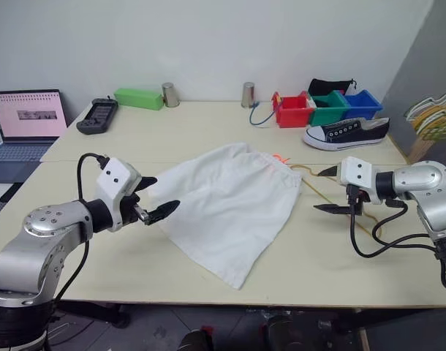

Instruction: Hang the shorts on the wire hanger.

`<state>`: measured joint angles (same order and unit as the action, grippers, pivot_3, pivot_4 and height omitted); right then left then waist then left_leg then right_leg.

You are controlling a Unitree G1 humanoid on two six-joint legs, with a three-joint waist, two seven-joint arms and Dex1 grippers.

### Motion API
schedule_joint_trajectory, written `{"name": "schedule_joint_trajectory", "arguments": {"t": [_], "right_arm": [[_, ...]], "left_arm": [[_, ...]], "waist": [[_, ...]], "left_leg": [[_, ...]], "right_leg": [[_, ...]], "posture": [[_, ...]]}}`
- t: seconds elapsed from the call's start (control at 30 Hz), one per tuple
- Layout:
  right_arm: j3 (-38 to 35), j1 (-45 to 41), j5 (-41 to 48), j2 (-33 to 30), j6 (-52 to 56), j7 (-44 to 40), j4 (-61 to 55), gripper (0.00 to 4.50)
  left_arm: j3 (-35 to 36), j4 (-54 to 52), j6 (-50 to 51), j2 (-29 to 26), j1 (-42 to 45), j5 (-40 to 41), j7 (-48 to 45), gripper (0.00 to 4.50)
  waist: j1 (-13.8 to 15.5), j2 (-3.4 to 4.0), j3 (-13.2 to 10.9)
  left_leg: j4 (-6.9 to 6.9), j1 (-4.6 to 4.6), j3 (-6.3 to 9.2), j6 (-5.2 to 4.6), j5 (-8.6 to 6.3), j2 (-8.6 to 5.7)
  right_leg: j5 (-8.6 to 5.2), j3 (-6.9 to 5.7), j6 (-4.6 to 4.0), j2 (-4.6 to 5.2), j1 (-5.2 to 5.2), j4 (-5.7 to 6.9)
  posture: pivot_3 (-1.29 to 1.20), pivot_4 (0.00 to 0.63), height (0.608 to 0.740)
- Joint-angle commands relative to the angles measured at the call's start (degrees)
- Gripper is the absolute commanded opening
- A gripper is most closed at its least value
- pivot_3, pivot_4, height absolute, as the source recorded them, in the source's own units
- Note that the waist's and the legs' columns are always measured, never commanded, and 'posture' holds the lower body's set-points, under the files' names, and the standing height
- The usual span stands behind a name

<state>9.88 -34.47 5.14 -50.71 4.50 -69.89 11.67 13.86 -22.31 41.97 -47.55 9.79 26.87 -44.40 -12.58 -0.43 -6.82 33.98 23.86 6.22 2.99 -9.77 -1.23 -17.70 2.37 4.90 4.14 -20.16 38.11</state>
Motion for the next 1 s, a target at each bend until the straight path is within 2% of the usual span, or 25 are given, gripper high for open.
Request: {"name": "schedule_joint_trajectory", "arguments": {"t": [0.03, 0.5, 0.67, 0.77, 1.0], "right_arm": [[-1.3, -1.3, 0.4, 0.2, -0.8, -0.7, -0.6, 4.47], [-1.2, -0.5, -0.1, 0.7, -1.8, -0.2, -0.7, 4.47], [-1.1, 0.2, 1.0, 0.9, -0.5, -0.8, -3.5, 4.47], [-0.9, 1.1, 3.4, 1.6, 3.1, -1.9, -8.4, 4.47], [-1.9, 3.1, 14.9, 3.8, 23.9, -1.4, -23.7, 4.47]], "left_arm": [[2.0, -0.7, -0.9, -1.3, 0.4, 0.5, -0.3, 4.5], [-2.2, -3.3, -1.3, -2.7, -2.3, -0.1, -3.7, 4.5], [-1.9, 1.1, -3.2, -2.5, -2.5, -2.8, -2.1, 4.5], [-2.7, 5.4, -5.1, -2.1, -2.8, -4.6, -1.6, 4.5], [-4.8, 13.2, -5.6, 1.3, -1.3, -3.8, -3.5, 4.5]], "waist": [[-0.1, 0.0, 0.0], [-0.5, 0.16, 0.2], [-0.6, 0.17, 0.2], [-0.6, 0.17, 0.2], [-1.0, 0.12, 0.2]], "left_leg": [[0.0, 0.0, 0.0, -0.01, 0.01, 0.0], [0.08, -0.05, -0.02, -0.06, 0.05, 0.0], [0.09, -0.07, -0.02, -0.07, 0.05, -0.01], [0.22, -0.12, -0.02, -0.07, 0.05, -0.01], [0.3, -0.27, 0.07, -0.1, 0.08, 0.0]], "right_leg": [[0.01, 0.0, 0.01, 0.0, 0.0, 0.01], [0.11, 0.09, 0.0, -0.02, 0.01, 0.11], [0.1, 0.1, 0.01, -0.02, -0.01, 0.2], [0.01, 0.1, 0.01, -0.02, -0.04, 0.53], [-0.03, 0.1, -0.03, -0.05, -0.03, 0.85]], "posture": [[-0.21, 0.017, 0.74], [-0.23, 0.029, 0.74], [-0.23, 0.029, 0.74], [-0.23, 0.034, 0.74], [-0.24, 0.035, 0.74]]}}
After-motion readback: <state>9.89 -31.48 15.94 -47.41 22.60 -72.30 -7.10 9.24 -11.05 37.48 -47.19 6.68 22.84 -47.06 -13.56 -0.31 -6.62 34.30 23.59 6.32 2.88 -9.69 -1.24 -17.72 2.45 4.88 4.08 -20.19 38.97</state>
